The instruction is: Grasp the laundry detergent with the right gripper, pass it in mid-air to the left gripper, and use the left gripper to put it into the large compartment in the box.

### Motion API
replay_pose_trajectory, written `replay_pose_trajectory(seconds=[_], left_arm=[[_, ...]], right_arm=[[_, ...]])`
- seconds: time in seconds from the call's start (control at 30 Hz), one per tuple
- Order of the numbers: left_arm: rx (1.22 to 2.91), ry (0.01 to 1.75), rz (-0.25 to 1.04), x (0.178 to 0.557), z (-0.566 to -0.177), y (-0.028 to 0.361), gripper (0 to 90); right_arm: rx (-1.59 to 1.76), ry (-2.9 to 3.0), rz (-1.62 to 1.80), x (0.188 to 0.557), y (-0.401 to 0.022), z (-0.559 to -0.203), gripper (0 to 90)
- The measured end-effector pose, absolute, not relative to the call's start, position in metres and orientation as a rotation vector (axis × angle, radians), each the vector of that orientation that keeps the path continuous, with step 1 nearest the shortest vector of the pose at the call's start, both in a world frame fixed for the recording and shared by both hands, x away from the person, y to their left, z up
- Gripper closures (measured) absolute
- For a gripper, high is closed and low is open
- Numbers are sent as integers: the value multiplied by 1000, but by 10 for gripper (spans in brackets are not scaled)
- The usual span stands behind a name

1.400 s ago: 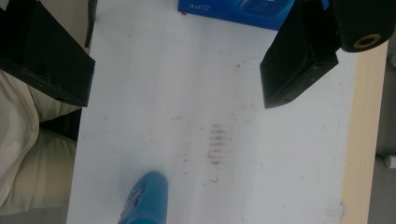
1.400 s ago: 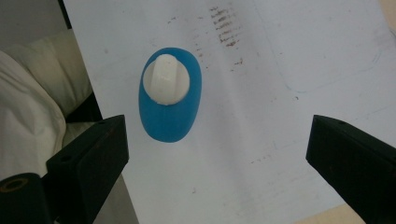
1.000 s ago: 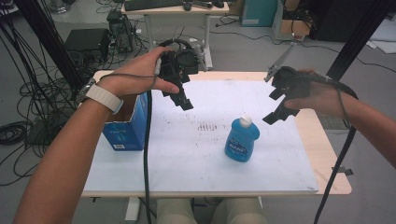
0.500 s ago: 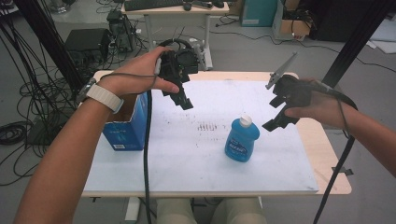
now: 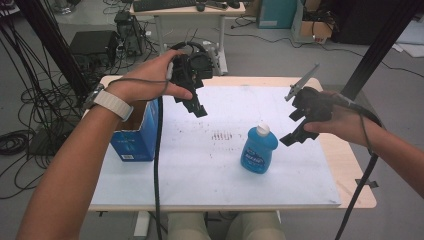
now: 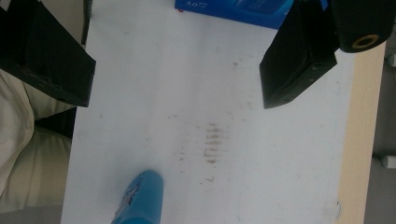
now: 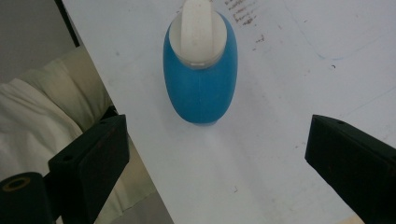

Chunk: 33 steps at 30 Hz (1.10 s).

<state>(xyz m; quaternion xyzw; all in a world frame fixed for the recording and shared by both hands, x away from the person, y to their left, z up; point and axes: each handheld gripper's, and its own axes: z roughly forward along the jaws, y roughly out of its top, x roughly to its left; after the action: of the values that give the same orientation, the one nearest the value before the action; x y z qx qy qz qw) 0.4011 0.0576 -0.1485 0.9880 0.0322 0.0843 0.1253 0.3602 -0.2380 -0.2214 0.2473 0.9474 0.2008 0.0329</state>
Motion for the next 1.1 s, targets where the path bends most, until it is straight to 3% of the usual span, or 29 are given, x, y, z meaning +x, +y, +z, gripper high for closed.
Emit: replay_pose_trajectory(seconds=[1.1], left_arm=[[2884, 92, 233, 403, -151, 57, 109]], right_arm=[[836, 2850, 733, 345, -239, -260, 49]])
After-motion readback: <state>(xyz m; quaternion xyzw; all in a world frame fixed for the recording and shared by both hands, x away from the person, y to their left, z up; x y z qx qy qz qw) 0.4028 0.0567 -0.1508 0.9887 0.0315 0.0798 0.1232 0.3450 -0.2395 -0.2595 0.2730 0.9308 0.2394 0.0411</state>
